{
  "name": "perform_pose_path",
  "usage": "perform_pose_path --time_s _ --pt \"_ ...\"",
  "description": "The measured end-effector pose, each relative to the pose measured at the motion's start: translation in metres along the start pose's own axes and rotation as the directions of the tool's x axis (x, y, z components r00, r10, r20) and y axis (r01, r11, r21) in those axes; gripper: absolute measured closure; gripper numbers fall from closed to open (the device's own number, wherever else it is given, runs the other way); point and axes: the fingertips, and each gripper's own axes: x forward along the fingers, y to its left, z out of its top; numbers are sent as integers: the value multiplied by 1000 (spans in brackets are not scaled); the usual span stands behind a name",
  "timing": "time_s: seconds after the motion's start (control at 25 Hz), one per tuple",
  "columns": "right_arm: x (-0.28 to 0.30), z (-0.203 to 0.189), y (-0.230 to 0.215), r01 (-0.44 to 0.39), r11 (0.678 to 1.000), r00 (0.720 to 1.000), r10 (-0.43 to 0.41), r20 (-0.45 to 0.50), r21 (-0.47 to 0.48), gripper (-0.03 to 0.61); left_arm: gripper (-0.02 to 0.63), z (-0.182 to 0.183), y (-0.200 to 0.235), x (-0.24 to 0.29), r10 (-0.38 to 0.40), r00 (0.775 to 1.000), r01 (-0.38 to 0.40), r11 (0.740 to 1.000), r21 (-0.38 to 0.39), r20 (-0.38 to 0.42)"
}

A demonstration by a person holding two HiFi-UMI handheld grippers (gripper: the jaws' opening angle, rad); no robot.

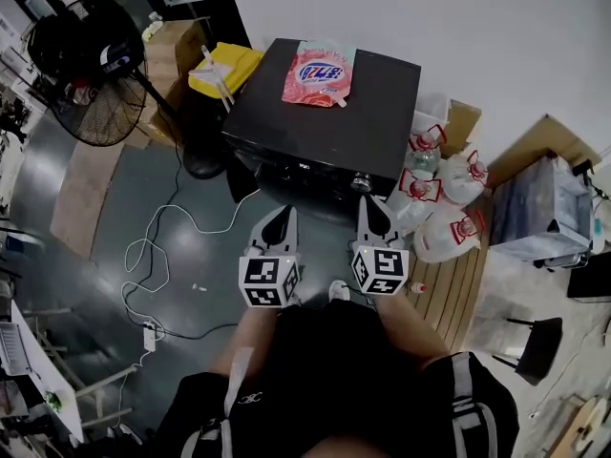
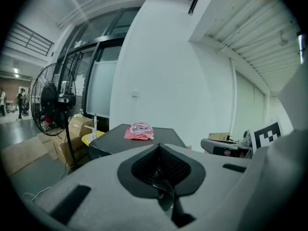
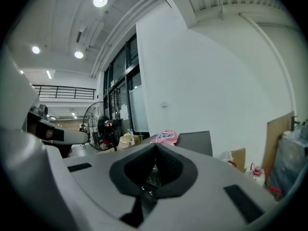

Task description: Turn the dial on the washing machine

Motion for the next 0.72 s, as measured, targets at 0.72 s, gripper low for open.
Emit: perform_pose_path --time_s 0.72 --pt "67 -106 -44 339 895 940 -306 -153 290 353 611 -9 64 54 -198 975 203 978 39 -102"
